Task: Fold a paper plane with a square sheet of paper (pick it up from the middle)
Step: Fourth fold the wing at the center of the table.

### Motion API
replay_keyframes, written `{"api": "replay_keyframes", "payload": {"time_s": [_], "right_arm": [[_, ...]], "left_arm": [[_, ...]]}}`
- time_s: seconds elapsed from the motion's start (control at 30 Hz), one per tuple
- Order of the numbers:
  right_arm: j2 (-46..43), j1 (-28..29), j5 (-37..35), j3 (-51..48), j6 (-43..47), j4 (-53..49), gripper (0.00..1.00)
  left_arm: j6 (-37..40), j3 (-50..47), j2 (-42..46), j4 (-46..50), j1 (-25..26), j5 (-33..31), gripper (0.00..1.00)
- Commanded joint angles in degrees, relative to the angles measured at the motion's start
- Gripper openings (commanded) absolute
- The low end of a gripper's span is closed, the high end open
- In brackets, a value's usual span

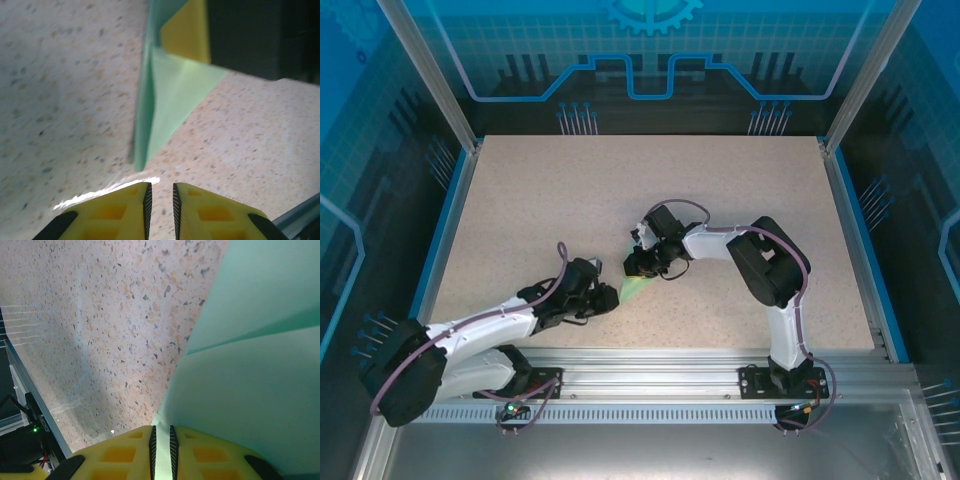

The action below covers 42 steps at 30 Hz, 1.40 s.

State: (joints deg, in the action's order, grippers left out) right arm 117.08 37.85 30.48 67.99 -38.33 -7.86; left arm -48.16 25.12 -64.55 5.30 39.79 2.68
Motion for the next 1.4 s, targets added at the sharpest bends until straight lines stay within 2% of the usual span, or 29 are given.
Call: {"api": "replay_keyframes", "payload": {"time_s": [0.0, 0.3, 0.63, 0.8, 1.13, 1.37], "right_arm": [[2.3, -0.5, -3.1, 0.7, 1.0, -2.4, 0.18], [2.4, -0.5, -2.9, 0.4, 0.6, -2.2, 0.18], [1.7, -0.5, -1.8, 1.2, 0.7, -2.4, 0.19], [0.4, -0.9, -0.9, 2.5, 1.1, -3.0, 0.20], [-12.1, -7.4, -0.9, -1.4, 2.2, -2.4, 0.25], [-10.7, -3.5, 1.4, -4.9, 0.3, 2.1, 0.23]], "left_arm": [[2.5, 2.9, -2.7, -4.0, -0.6, 1.0, 0.22], [4.1, 5.1, -12.9, -12.0, -1.0, 2.1, 0.22], [2.4, 4.5, -21.2, -12.0, -1.0, -3.2, 0.16], [-1.6, 0.9, -22.0, -12.3, -1.1, -4.5, 0.12], [-4.0, -2.3, -22.9, -13.2, -1.0, -5.2, 0.09], [-4.2, -1.7, -23.9, -13.2, -1.0, -4.9, 0.10]]}}
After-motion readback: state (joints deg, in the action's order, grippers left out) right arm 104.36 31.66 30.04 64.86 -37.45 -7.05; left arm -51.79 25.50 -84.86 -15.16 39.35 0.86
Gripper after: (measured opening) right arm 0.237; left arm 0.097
